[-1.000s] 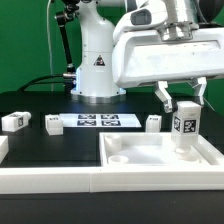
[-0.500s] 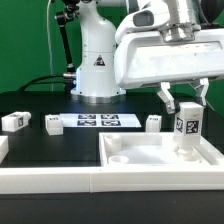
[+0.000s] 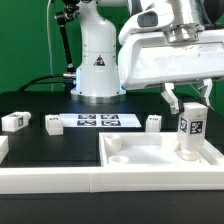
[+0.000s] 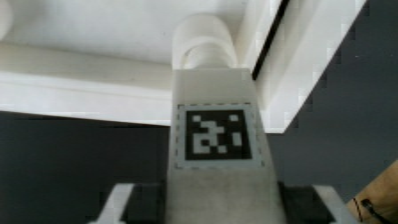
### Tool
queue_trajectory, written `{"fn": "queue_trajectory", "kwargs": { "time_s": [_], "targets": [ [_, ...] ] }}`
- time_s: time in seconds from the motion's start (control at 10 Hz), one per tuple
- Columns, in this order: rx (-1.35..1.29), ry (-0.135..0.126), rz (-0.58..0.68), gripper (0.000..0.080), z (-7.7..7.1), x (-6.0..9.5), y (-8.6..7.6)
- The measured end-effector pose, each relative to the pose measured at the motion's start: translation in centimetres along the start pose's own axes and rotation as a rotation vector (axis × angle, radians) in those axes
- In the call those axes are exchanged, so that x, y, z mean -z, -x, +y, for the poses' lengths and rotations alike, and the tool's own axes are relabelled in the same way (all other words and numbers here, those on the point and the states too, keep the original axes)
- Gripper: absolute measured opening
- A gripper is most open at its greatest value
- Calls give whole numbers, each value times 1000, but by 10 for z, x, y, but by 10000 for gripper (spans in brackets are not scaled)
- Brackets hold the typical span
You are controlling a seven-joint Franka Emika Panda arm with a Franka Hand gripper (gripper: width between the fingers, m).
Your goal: Assemble square table
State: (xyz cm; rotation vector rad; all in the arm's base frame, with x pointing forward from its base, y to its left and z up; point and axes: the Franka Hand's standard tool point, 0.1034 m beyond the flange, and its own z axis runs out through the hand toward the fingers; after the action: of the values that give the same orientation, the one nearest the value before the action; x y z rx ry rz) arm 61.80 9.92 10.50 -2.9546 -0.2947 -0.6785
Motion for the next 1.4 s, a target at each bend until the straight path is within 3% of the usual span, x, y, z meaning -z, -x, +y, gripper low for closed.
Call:
{"fn": "queue_trajectory", "kwargs": {
  "time_s": [0.8,1.1,1.2,1.3,1.4],
  "targets": [
    [-4,-3,-21,290,0,-14,12],
    [-4,10,19,290,2,-15,9],
    [-4,10,18,346,2,-15,9],
    [-4,10,18,346,2,-15,9],
    [-4,10,18,511,2,-15,9]
  ]
}}
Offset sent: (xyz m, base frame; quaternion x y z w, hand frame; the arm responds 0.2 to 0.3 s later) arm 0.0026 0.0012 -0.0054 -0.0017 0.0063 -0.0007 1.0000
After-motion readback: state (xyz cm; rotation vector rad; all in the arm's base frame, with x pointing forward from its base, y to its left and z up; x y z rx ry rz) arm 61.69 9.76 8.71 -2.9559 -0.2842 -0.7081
